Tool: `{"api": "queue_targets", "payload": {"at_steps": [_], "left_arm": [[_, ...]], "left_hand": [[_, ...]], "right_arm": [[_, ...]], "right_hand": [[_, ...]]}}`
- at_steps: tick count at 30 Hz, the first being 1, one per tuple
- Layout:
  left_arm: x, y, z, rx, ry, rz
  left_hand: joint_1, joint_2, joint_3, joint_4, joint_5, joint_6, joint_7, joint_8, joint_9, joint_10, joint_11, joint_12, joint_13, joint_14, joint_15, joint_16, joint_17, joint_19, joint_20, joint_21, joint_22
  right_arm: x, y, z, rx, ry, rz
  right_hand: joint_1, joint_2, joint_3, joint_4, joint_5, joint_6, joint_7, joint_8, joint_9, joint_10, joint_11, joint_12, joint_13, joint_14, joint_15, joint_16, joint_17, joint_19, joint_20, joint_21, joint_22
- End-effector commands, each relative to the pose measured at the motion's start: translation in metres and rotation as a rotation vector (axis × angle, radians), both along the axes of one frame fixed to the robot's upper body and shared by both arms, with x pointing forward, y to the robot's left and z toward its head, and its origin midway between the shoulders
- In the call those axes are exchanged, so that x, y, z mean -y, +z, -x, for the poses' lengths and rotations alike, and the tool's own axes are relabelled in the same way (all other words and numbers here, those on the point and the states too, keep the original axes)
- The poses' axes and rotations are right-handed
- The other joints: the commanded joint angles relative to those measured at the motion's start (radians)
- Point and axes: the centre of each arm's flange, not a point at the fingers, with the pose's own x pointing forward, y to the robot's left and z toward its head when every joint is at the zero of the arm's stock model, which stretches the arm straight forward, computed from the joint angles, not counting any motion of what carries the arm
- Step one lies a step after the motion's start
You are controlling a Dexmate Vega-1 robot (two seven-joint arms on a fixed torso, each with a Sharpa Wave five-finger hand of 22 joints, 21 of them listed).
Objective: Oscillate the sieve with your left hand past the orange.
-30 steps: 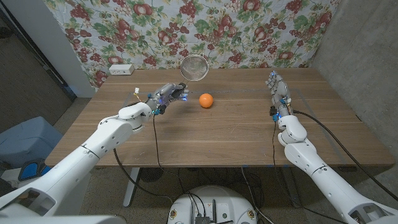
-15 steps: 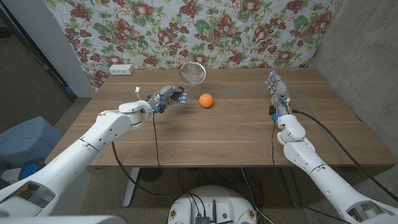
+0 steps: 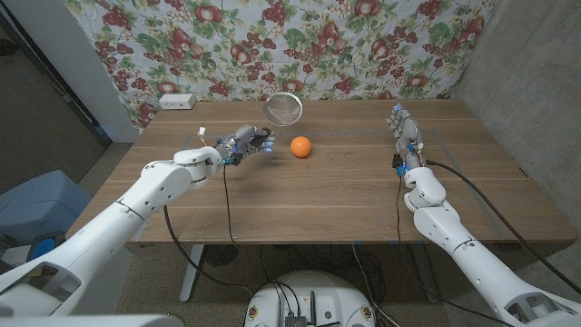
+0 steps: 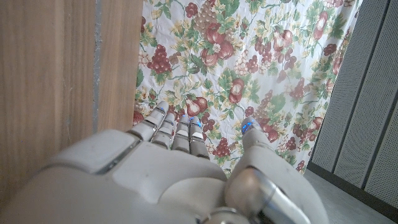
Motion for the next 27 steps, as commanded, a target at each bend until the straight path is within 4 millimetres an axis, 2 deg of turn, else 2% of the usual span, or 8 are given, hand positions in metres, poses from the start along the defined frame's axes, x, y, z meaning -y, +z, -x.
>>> {"api": "queue_targets", "payload": {"at_steps": [1, 5, 11, 19, 23, 27], "left_arm": [[0.001, 0.001, 0.003, 0.069, -0.014, -0.010], [0.002, 0.003, 0.005, 0.117, -0.025, -0.018], [0.003, 0.008, 0.007, 0.235, -0.072, -0.041], [0.006, 0.012, 0.009, 0.390, -0.148, -0.067], [0.007, 0.013, 0.009, 0.414, -0.164, -0.074], [0.007, 0.013, 0.009, 0.393, -0.152, -0.071]], "left_hand": [[0.038, 0.035, 0.011, 0.023, 0.000, 0.091, 0.054, -0.004, 0.001, 0.016, -0.029, -0.004, 0.002, -0.022, -0.015, -0.005, -0.001, -0.010, -0.093, 0.003, 0.001], [0.032, 0.032, 0.006, 0.029, 0.002, 0.094, 0.031, -0.003, -0.001, 0.016, -0.031, -0.003, 0.001, -0.025, -0.016, -0.007, -0.001, -0.016, -0.094, 0.001, 0.001], [0.014, 0.025, -0.008, 0.046, 0.010, 0.109, -0.022, 0.007, -0.001, 0.013, -0.054, 0.002, 0.008, -0.036, -0.019, -0.012, -0.002, -0.031, -0.102, -0.007, -0.002], [0.005, 0.021, -0.014, 0.053, 0.016, 0.107, -0.045, 0.013, 0.004, 0.007, -0.064, 0.003, 0.016, -0.044, -0.019, -0.015, -0.002, -0.048, -0.099, -0.014, -0.002], [-0.011, 0.013, -0.025, 0.069, 0.024, 0.098, -0.077, 0.018, 0.010, -0.006, -0.072, 0.001, 0.024, -0.066, -0.018, -0.026, -0.004, -0.065, -0.089, -0.024, -0.003], [-0.020, 0.008, -0.031, 0.078, 0.029, 0.097, -0.091, 0.021, 0.011, -0.001, -0.071, 0.004, 0.028, -0.074, -0.018, -0.029, -0.004, -0.063, -0.088, -0.026, -0.004]], "right_arm": [[0.001, -0.001, 0.001, 0.003, 0.002, -0.008], [0.001, -0.001, 0.001, 0.005, 0.003, -0.001], [0.000, -0.001, 0.001, 0.007, 0.006, 0.001], [0.000, 0.001, 0.000, 0.006, 0.007, 0.001], [0.000, 0.002, 0.000, 0.006, 0.007, 0.006], [0.000, 0.002, 0.000, 0.006, 0.006, 0.004]], "right_hand": [[0.003, 0.007, 0.006, -0.002, 0.006, 0.006, 0.003, 0.004, 0.003, 0.005, 0.000, 0.006, 0.003, 0.004, 0.004, 0.005, -0.001, 0.008, 0.000, -0.005, 0.002], [0.003, 0.007, 0.006, -0.002, 0.006, 0.006, 0.003, 0.004, 0.003, 0.004, -0.001, 0.005, 0.003, 0.004, 0.005, 0.006, -0.001, 0.008, 0.000, -0.006, 0.002], [0.002, 0.007, 0.006, -0.001, 0.006, 0.006, 0.002, 0.004, 0.003, 0.005, -0.002, 0.006, 0.003, 0.004, 0.004, 0.006, -0.002, 0.009, 0.001, -0.008, 0.002], [0.002, 0.007, 0.006, -0.001, 0.006, 0.006, 0.003, 0.004, 0.003, 0.005, -0.002, 0.006, 0.003, 0.003, 0.004, 0.006, -0.003, 0.010, 0.000, -0.010, 0.002], [0.001, 0.007, 0.007, -0.001, 0.006, 0.006, 0.003, 0.004, 0.003, 0.005, -0.002, 0.006, 0.003, 0.004, 0.005, 0.006, -0.004, 0.010, 0.001, -0.012, 0.003], [0.001, 0.007, 0.007, -0.001, 0.006, 0.006, 0.003, 0.004, 0.002, 0.004, -0.001, 0.006, 0.003, 0.004, 0.006, 0.006, -0.004, 0.011, 0.001, -0.013, 0.003]]}}
